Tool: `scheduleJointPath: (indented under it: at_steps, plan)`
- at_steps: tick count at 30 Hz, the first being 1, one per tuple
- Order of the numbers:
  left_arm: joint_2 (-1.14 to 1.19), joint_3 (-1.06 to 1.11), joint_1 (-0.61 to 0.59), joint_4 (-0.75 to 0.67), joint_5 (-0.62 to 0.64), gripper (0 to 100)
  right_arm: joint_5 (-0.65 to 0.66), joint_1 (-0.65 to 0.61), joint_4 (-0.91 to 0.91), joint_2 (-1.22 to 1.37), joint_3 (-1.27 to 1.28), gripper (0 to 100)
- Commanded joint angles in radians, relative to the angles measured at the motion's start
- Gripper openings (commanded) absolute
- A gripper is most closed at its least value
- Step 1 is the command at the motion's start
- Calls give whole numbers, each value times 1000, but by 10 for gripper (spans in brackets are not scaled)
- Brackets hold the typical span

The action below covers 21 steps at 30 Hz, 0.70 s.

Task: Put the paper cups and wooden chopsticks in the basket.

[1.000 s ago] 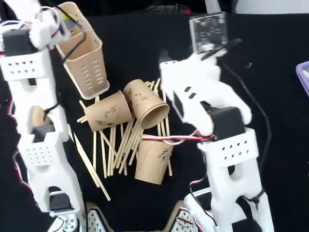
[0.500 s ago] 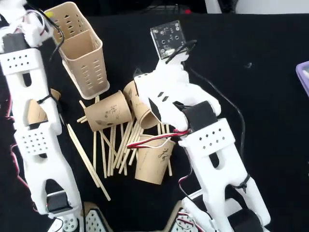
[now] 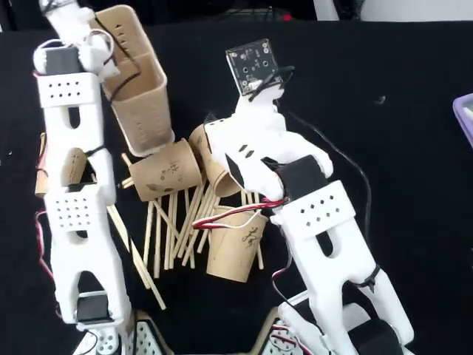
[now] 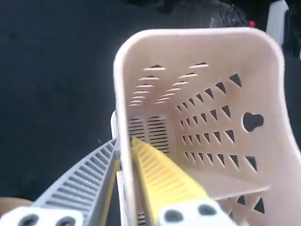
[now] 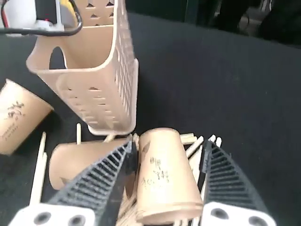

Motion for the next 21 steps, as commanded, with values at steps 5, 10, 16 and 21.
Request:
scheduleJointPath:
  at_steps: [5, 10, 16, 21]
  plan:
    - [-8, -349, 139, 187, -75, 30, -5, -6, -25, -7, -5, 226]
    - [-5, -305, 160, 199, -115, 30, -37, -6, -107, -7, 22, 226]
    - [-5, -314, 183, 199, -114, 30, -150, -15, -336, 1, 142, 226]
    - [-6, -314, 185, 199, -114, 30, -175, -52, -588, 1, 243, 226]
